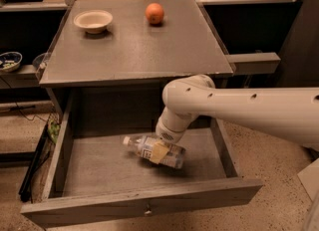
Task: Place blue plastic bottle into top drawer
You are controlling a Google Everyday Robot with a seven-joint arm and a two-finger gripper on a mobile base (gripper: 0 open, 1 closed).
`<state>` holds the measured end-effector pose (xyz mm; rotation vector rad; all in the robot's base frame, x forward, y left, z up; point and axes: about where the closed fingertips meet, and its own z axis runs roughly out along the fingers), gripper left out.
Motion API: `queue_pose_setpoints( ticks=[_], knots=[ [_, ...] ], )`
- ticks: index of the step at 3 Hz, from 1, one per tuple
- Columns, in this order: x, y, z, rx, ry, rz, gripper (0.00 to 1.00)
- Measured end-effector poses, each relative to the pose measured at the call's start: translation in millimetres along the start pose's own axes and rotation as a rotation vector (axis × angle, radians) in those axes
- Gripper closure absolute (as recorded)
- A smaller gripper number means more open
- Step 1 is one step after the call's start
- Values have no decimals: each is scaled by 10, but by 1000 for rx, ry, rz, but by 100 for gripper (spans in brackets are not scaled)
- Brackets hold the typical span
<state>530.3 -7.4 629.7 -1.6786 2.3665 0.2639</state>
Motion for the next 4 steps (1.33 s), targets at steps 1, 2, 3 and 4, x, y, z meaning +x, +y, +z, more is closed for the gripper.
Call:
queue_pose_setpoints(
  ticks=[1, 2, 3, 4],
  knots=[
    [47, 95, 161, -39, -9, 24, 100],
    [68, 133, 229, -57, -14, 32, 100],
    [68, 134, 229, -57, -14, 32, 81],
    [68, 134, 229, -57, -14, 32, 58]
  ],
)
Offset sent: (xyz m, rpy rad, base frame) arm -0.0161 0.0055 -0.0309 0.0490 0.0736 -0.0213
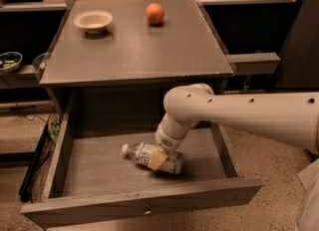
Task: Place blue plastic bottle into top drawer
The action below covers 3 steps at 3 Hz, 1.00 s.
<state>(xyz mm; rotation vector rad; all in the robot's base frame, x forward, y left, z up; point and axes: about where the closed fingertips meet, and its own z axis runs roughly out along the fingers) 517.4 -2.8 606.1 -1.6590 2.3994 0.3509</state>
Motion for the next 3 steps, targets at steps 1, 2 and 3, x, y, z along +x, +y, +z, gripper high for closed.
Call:
queue_pose_setpoints(
  ticks=[1, 2, 3],
  knots=[
    [0, 0, 0, 0, 0, 0, 27],
    [0, 0, 0, 0, 0, 0, 4],
    [0, 0, 0, 0, 0, 0, 0]
  ],
)
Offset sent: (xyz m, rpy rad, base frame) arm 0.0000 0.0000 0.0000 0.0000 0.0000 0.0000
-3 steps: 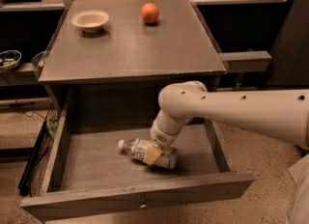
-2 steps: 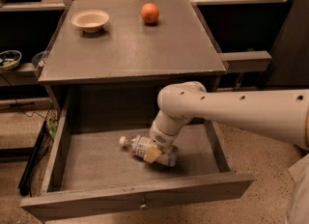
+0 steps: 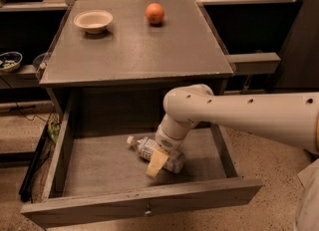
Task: Place blue plastic bottle into top drawer
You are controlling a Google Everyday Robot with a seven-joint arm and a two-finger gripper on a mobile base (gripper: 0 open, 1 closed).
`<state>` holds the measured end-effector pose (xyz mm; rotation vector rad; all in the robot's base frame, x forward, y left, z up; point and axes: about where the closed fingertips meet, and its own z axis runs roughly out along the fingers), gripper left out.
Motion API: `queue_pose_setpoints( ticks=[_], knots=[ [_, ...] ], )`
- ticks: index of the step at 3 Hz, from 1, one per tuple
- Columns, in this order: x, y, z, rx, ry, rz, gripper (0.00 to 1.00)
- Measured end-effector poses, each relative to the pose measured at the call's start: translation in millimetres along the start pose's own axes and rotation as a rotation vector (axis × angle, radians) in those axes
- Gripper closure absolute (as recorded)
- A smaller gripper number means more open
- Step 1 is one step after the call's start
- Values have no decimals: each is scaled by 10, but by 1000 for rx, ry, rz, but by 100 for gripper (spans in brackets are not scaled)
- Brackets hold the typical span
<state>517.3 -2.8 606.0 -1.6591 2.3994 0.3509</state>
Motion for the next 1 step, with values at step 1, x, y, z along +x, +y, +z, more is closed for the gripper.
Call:
queue_pose_setpoints(
  ticks=[1],
  knots=[
    [0, 0, 0, 0, 0, 0, 0]
  ],
)
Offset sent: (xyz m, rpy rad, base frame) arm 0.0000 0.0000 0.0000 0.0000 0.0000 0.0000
